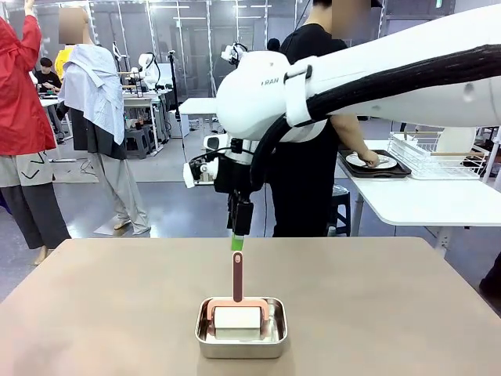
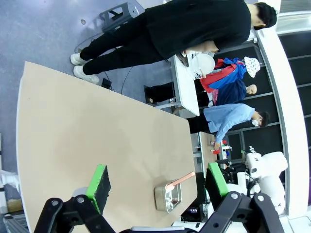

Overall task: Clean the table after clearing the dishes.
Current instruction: When the right (or left) Handle tray is removed, use the right hand (or left hand) to clean the right (or left) side of the table with the Lint Roller.

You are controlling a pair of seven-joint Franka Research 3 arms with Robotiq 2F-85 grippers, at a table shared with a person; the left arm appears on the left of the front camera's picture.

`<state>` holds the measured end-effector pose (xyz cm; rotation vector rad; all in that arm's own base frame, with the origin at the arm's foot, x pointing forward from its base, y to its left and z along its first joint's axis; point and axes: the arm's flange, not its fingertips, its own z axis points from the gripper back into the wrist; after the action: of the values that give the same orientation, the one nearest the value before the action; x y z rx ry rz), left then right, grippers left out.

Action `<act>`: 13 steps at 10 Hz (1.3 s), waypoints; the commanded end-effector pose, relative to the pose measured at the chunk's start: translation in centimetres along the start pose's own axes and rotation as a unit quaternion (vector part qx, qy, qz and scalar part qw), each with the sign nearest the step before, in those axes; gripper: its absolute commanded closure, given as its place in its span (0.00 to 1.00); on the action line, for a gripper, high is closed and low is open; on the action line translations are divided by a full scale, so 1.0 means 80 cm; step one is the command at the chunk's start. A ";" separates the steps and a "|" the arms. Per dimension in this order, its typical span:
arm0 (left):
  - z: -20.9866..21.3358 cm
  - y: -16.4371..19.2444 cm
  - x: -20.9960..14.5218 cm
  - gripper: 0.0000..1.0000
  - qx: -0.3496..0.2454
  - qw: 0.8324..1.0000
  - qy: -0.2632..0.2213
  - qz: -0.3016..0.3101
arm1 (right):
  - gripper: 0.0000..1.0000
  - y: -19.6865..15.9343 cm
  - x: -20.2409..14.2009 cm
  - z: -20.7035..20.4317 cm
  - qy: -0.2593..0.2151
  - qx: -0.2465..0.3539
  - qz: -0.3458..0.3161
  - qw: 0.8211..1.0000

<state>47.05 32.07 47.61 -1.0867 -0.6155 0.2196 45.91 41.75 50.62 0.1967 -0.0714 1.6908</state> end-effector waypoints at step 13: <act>0.003 -0.002 -0.001 0.00 0.003 1.000 0.000 -0.004 | 0.00 -0.040 -0.010 -0.106 0.042 0.024 -0.049 0.998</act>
<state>47.05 32.07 47.61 -1.0867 -0.6155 0.2195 48.81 42.39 42.39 0.1750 0.0255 1.6066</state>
